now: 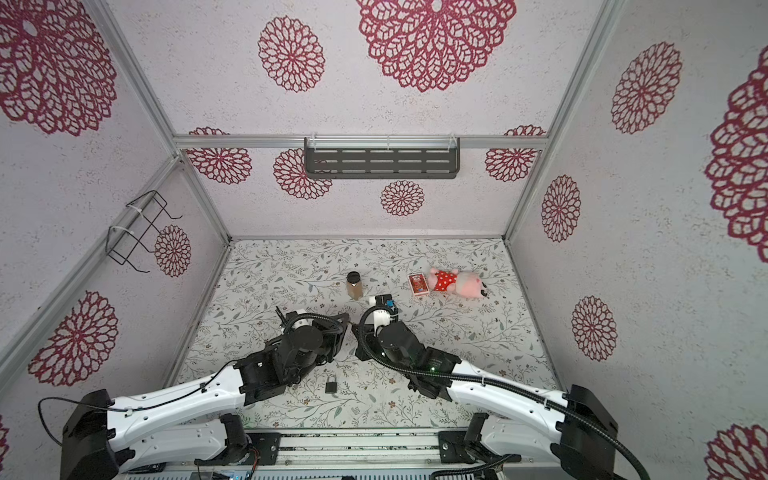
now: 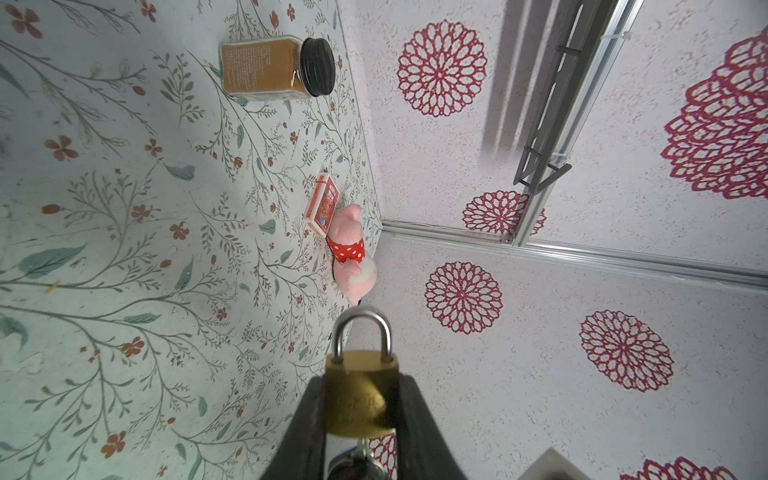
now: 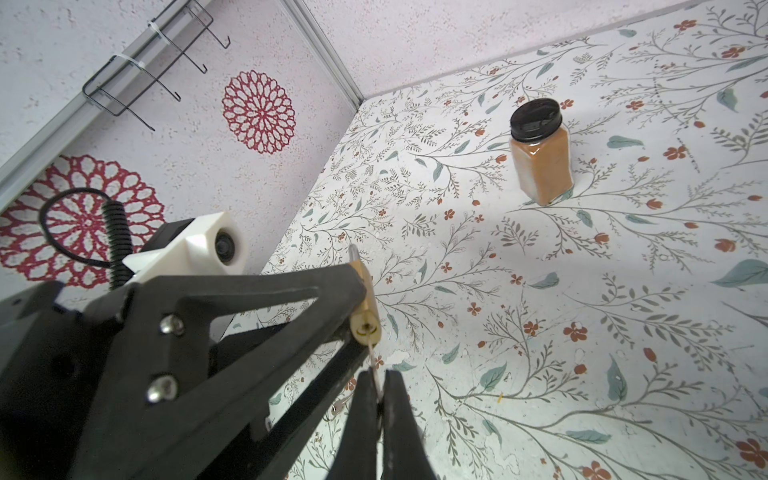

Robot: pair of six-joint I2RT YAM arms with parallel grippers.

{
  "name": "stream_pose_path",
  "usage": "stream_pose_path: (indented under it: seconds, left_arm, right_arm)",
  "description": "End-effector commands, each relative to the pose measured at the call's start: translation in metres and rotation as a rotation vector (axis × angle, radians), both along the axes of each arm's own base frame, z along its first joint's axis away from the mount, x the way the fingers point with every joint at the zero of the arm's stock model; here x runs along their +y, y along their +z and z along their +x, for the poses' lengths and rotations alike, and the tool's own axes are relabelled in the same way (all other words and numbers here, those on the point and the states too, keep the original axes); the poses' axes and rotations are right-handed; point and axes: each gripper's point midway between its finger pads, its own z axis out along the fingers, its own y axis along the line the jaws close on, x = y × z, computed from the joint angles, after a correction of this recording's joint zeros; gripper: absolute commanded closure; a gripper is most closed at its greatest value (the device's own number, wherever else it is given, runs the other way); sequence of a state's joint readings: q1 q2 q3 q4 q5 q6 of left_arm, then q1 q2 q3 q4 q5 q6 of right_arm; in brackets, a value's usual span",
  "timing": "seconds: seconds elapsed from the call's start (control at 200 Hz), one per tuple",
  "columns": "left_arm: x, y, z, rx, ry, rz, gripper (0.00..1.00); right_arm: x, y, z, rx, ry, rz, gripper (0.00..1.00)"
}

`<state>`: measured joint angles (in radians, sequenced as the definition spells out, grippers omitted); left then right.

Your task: Unlock with the key

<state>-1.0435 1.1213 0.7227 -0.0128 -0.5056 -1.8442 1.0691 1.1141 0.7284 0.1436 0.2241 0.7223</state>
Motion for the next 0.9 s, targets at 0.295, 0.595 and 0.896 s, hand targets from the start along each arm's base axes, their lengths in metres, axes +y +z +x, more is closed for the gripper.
stream_pose_path:
  seconds: [0.295, 0.595, 0.896]
  left_arm:
    - [0.029, 0.005, 0.008, -0.021, 0.093, 0.018, 1.0]
    - [0.039, 0.005, 0.011, -0.03, 0.108, 0.025, 1.0]
    - [0.028, 0.008, 0.008, -0.032, 0.05, 0.001, 1.0]
  right_arm:
    - [-0.004, 0.018, 0.004, -0.01, -0.049, 0.056, 1.0]
    - [0.01, 0.026, -0.002, -0.003, 0.016, 0.106, 1.0]
    - [0.027, 0.034, 0.003, -0.038, 0.046, 0.091, 1.0]
